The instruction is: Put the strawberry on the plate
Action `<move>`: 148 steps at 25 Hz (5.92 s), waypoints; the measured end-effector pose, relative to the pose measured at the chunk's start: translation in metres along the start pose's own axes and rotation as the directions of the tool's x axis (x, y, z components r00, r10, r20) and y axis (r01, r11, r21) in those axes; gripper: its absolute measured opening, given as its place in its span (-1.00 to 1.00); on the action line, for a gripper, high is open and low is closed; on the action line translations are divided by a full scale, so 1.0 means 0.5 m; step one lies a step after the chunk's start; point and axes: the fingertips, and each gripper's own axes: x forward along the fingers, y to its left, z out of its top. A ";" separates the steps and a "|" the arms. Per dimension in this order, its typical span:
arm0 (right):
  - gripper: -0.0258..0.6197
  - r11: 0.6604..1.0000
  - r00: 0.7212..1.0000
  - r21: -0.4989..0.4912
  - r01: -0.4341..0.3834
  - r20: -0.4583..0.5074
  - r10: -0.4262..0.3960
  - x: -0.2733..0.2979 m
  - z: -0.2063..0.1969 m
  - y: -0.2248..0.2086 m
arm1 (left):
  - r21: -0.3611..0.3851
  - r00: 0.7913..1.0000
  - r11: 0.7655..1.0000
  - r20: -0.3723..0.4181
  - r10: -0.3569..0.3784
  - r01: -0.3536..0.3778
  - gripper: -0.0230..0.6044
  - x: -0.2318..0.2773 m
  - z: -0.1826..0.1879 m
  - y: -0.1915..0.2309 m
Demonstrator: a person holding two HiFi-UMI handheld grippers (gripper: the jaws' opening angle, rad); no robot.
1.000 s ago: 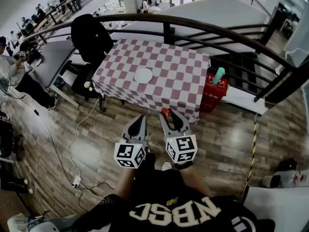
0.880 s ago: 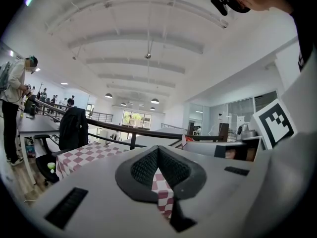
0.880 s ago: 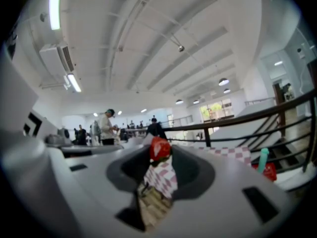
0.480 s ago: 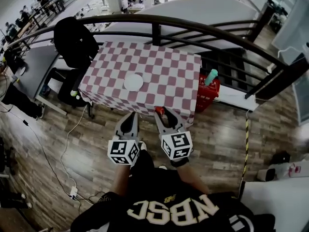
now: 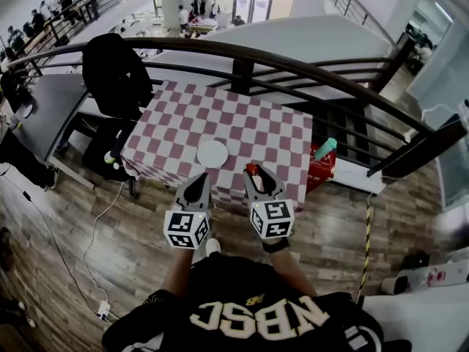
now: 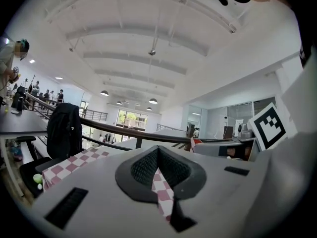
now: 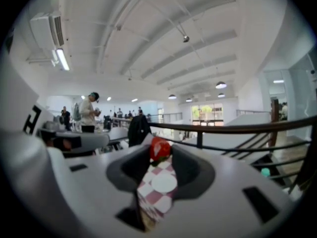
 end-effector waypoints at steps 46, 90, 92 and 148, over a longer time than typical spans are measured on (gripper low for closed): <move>-0.48 0.795 0.685 -0.182 -0.579 -0.637 0.353 0.404 -0.433 -0.067 | 0.056 0.790 0.988 -0.608 -0.079 0.142 -0.90 0.225 -0.459 0.307; -0.47 0.545 0.540 -0.282 -0.790 -0.741 0.399 0.582 -0.496 0.008 | 0.033 0.791 0.992 -0.607 -0.076 0.121 -0.90 0.295 -0.506 0.297; -0.47 0.562 0.563 -0.294 -0.773 -0.726 0.395 0.572 -0.463 0.006 | 0.040 0.809 0.993 -0.584 -0.070 0.115 -0.90 0.300 -0.472 0.297; -0.86 0.999 0.998 -0.052 -0.004 0.064 0.007 0.266 0.086 0.014 | 0.081 0.998 0.996 0.061 0.025 -0.030 -0.90 0.140 0.084 0.218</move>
